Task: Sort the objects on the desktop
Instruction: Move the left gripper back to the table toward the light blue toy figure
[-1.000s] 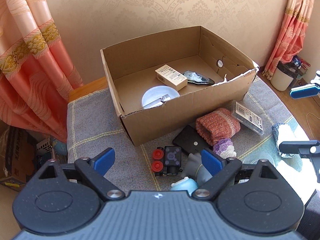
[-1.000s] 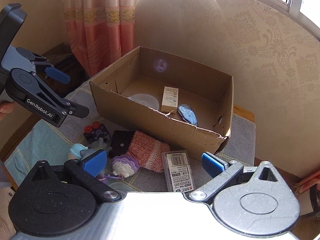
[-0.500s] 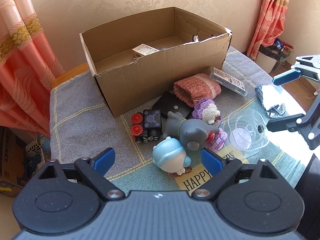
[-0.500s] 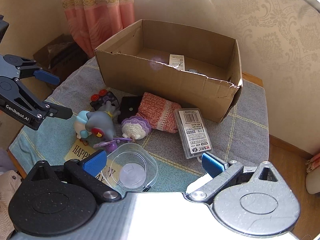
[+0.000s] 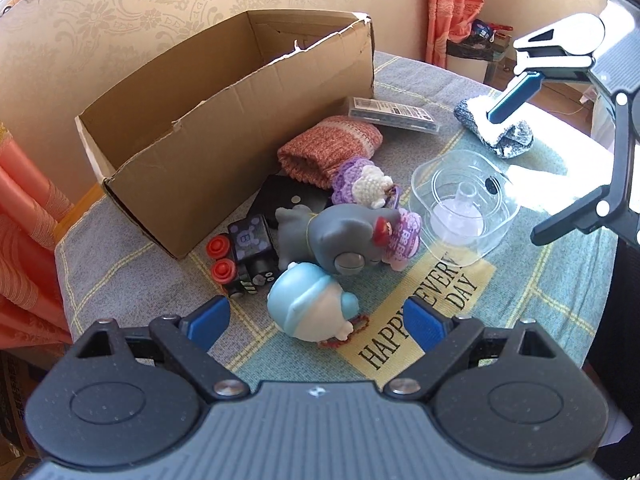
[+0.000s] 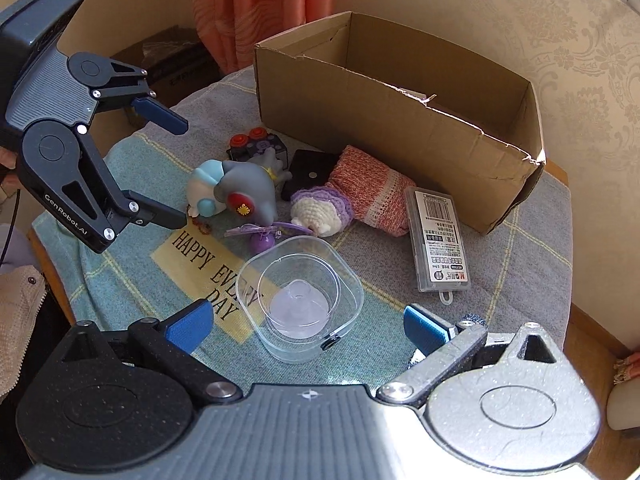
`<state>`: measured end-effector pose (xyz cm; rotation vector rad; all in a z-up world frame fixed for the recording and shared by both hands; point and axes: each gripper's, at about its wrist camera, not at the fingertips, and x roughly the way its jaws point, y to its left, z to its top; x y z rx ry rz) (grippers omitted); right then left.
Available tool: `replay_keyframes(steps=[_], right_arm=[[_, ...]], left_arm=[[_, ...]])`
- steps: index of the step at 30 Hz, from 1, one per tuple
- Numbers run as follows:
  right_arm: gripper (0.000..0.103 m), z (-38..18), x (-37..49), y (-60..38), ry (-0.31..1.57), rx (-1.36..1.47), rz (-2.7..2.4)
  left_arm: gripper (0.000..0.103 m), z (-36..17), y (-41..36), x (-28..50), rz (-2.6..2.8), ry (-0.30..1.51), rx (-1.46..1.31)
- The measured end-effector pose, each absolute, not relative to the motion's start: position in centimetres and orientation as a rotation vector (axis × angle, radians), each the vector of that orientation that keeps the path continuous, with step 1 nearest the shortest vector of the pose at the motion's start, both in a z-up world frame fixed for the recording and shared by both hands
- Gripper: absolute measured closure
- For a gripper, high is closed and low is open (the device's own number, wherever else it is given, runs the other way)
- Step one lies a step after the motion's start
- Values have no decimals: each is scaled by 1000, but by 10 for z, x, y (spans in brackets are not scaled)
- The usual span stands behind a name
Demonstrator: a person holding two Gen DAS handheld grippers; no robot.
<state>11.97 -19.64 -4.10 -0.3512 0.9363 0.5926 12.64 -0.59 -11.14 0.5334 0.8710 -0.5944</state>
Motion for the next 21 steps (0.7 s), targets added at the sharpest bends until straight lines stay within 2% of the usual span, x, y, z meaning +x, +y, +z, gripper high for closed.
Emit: replay_keyframes(steps=[15,19,21], right_arm=[[1,-52,132,-186,933,-396,679],[1,-54,136,-187,930,-411,704],[1,-54,138,-186,925,-426,714]], left_arm=[[13,-129,-11,145,-709,888,583],[25,-130,-12,149,-731,906,569],[27,-132,-13,152,-728,911,561]])
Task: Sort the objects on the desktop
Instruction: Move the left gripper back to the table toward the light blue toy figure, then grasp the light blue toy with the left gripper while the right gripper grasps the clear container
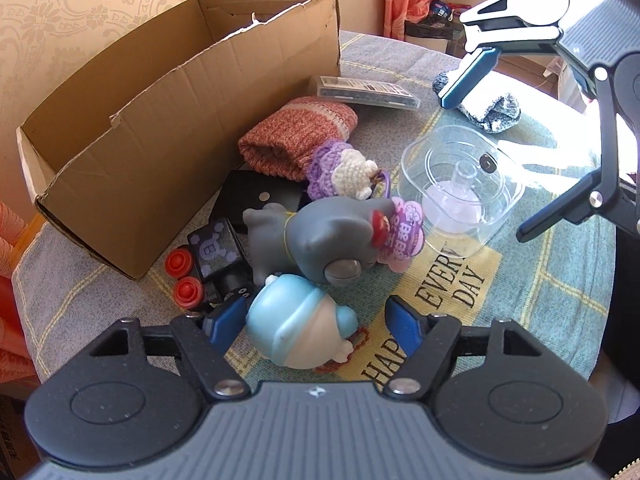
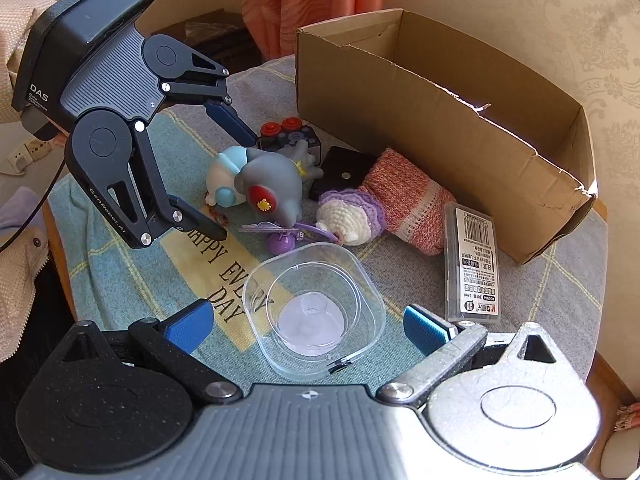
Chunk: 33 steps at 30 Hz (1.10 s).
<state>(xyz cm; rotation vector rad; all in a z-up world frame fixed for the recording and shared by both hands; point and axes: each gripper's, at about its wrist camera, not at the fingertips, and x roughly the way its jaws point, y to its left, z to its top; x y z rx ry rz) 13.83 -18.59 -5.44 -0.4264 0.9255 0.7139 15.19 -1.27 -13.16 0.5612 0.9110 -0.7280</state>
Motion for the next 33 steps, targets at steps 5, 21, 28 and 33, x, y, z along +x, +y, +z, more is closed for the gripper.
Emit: replay_keyframes(steps=[5,21,28,33], right_arm=[[1,-54,146,-183,920,-438,742],[18,-64,150,-168,910,-584,776],[20,-64,147,-169,925,-571,770],[20,-58,143,-171,923,-558,773]], left_arm=[[33,-134,-11,155,-718,917,529],[44,-137,-1,151,-718,935,515],[50,-129,0,145,-711,924,522],[51,-118,3,137,-706,910,520]])
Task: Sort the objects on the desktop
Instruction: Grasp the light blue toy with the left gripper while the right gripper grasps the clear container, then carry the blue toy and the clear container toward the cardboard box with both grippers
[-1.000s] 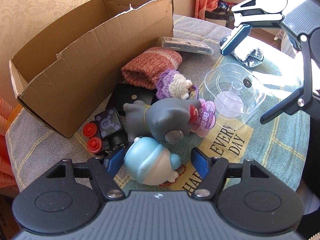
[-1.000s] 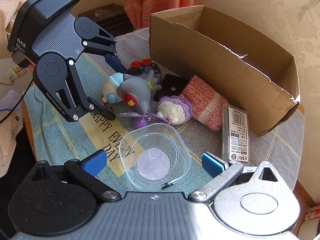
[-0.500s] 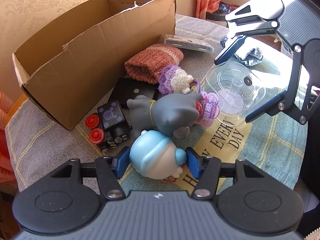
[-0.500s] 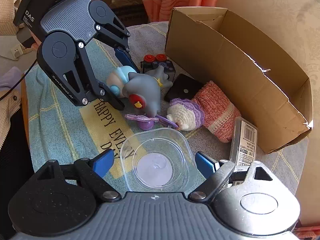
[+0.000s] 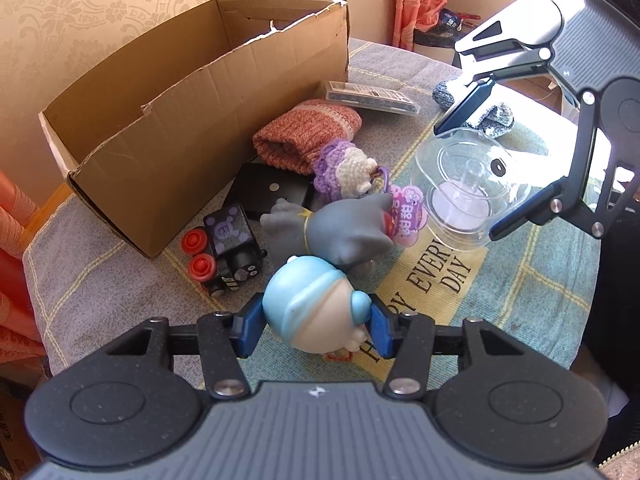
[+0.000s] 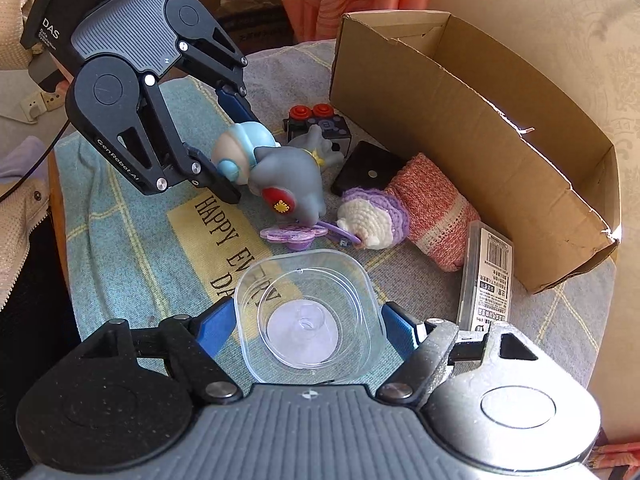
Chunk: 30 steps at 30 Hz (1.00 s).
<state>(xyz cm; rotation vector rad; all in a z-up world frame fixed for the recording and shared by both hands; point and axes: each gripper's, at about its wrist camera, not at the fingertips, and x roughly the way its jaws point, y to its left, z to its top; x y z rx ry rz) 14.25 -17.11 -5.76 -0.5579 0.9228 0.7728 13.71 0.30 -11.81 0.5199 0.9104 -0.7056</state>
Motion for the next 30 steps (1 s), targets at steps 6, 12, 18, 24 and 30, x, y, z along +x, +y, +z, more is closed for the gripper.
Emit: replay_keyframes(steps=[6,12,18,24,30], right_arm=[[20,-41,136,-174,901,-540,767],[20,-25,129,-176,872,-548,757],[20,-10,125,-177,848,-542,749],[20,5,129,-178,834,-533,739],[20,19,136,-181,814,-529,713]], left_arm=[[51,-99,4,126,-693,882,525],[51,-81,0,117,-694,845,531],[51,-67,-7,113,-697,808,540],[51,-54,-16,118,-685,782,547],[51,-45,-21,128,-675,764,541]])
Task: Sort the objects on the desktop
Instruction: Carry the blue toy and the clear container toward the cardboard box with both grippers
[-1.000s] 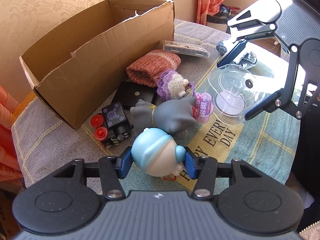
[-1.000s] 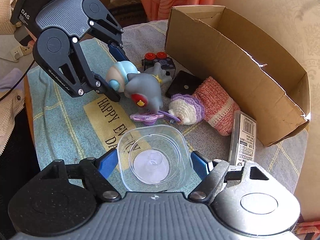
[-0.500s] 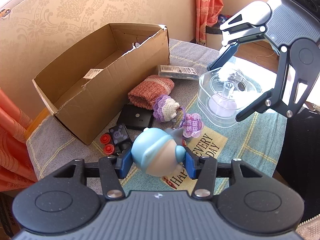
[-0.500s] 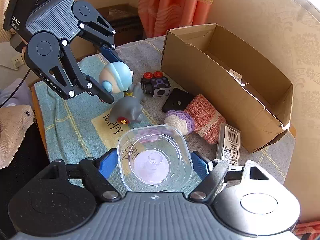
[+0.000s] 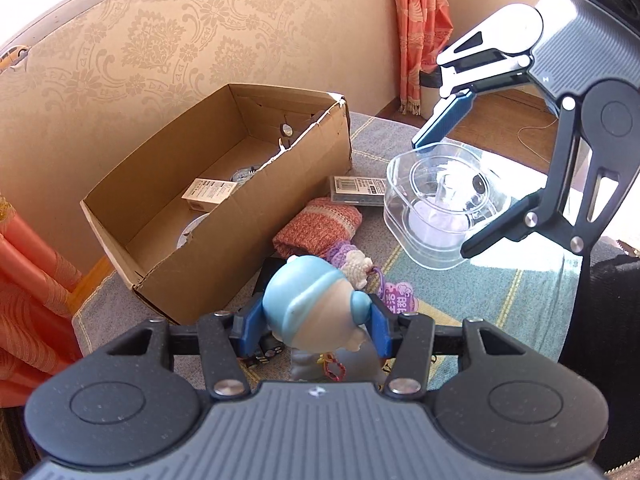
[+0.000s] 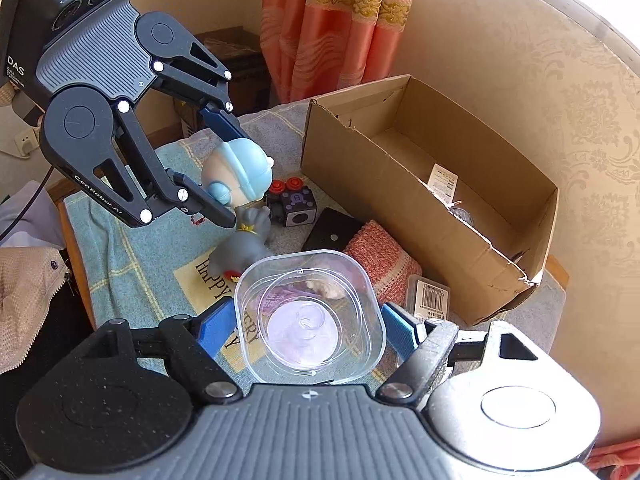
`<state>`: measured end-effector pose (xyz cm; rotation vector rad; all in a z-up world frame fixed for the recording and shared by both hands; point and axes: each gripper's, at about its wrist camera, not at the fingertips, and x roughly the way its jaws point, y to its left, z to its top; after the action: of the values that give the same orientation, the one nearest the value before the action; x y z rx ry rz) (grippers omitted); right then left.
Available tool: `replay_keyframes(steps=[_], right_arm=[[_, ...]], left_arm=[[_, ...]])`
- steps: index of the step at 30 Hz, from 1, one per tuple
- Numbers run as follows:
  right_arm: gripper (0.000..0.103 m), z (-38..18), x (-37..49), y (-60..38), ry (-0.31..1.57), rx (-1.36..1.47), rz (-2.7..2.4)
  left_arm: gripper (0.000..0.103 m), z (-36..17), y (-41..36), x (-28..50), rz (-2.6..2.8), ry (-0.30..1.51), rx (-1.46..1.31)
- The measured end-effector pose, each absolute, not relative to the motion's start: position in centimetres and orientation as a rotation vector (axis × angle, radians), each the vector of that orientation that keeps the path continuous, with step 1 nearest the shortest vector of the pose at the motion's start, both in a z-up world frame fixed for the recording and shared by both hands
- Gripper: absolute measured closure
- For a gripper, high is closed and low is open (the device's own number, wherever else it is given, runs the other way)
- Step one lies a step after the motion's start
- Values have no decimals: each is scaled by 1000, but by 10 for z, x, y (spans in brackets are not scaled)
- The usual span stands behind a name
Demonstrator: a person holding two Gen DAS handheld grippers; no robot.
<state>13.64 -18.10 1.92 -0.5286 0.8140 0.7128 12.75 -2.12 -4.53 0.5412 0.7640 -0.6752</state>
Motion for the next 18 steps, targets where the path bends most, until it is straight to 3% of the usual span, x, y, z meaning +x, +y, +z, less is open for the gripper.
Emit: replay_keyframes(steps=[18], right_arm=[[20,65,192,-180,752,-532,641]], left_arm=[[51,-9,-23,202,-516,757,457]])
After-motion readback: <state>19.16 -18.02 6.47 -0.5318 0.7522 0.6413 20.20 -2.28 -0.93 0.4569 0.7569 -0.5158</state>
